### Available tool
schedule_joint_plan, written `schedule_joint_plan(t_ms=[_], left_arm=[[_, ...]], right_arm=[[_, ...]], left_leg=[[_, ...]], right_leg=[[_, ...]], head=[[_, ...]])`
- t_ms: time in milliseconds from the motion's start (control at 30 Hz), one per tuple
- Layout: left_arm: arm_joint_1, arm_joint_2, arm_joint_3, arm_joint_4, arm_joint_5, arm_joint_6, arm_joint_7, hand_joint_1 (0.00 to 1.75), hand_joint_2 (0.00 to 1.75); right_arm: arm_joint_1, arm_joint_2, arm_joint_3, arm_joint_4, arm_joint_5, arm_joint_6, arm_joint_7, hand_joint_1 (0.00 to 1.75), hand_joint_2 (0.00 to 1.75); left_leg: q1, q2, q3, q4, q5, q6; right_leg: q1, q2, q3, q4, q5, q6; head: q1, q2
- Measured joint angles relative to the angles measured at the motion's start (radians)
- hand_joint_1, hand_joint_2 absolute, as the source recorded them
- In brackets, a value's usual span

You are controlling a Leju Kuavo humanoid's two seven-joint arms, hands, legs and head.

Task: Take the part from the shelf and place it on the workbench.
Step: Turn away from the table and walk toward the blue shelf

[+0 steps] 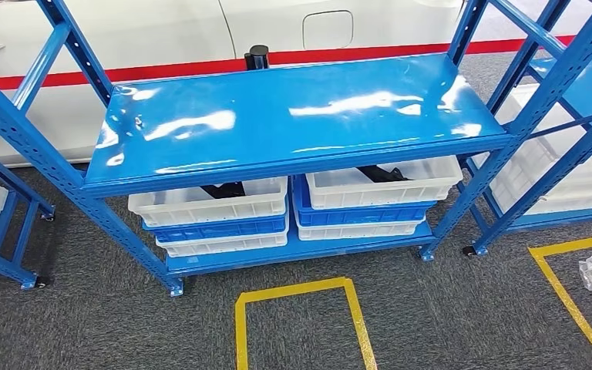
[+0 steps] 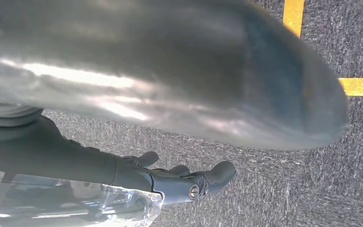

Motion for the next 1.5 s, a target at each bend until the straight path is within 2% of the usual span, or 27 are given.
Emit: schedule_joint_plan(t_ms=[200, 333, 467, 900, 1033, 1500], left_arm=[[0.0, 0.0, 0.0, 0.0, -0.003, -0.001, -0.002, 0.0, 1.75], [0.0, 0.0, -0.001, 0.0, -0.003, -0.003, 0.01, 0.0, 1.75], [0.007, 0.006, -0.028, -0.003, 0.021, -0.029, 0.028, 0.0, 1.75], [0.065, 0.039, -0.198, -0.066, 0.19, -0.18, 0.095, 0.0, 1.75], [0.087, 0.05, -0.257, -0.092, 0.243, -0.228, 0.115, 0.0, 0.0], [0.157, 0.083, -0.457, -0.181, 0.427, -0.395, 0.187, 0.0, 0.0]], right_arm=[[0.0, 0.0, 0.0, 0.0, -0.006, -0.006, -0.006, 0.0, 0.0], [0.001, -0.001, 0.0, 0.0, -0.01, -0.008, -0.011, 0.0, 1.75], [0.012, -0.006, 0.018, -0.006, -0.054, 0.012, -0.014, 0.0, 1.75], [0.083, -0.044, 0.139, -0.068, -0.336, 0.2, 0.003, 0.0, 1.75], [0.106, -0.056, 0.182, -0.091, -0.425, 0.26, 0.011, 0.0, 0.0], [0.181, -0.097, 0.329, -0.17, -0.734, 0.469, 0.033, 0.0, 0.0]], left_leg=[[-0.004, 0.0, 0.0, 0.001, 0.0, 0.0], [-0.004, 0.0, 0.0, 0.001, 0.0, 0.0], [-0.004, 0.0, 0.0, 0.001, 0.0, 0.0], [-0.004, 0.0, -0.001, 0.001, -0.001, 0.001], [-0.004, 0.0, -0.001, 0.001, -0.002, 0.001], [-0.004, 0.0, -0.002, 0.001, -0.002, 0.001]], right_leg=[[-0.004, 0.0, 0.0, 0.0, 0.0, 0.0], [-0.005, 0.0, 0.0, 0.0, 0.0, 0.0], [-0.006, 0.0, 0.001, 0.0, 0.0, 0.0], [-0.006, 0.0, -0.005, 0.0, 0.0, 0.0], [-0.006, 0.0, -0.005, 0.0, 0.0, 0.0], [-0.006, 0.0, -0.005, 0.0, -0.001, 0.0]], head=[[0.0, 0.0], [0.0, 0.0], [0.0, 0.0], [0.0, 0.0], [0.0, 0.0], [0.0, 0.0]])
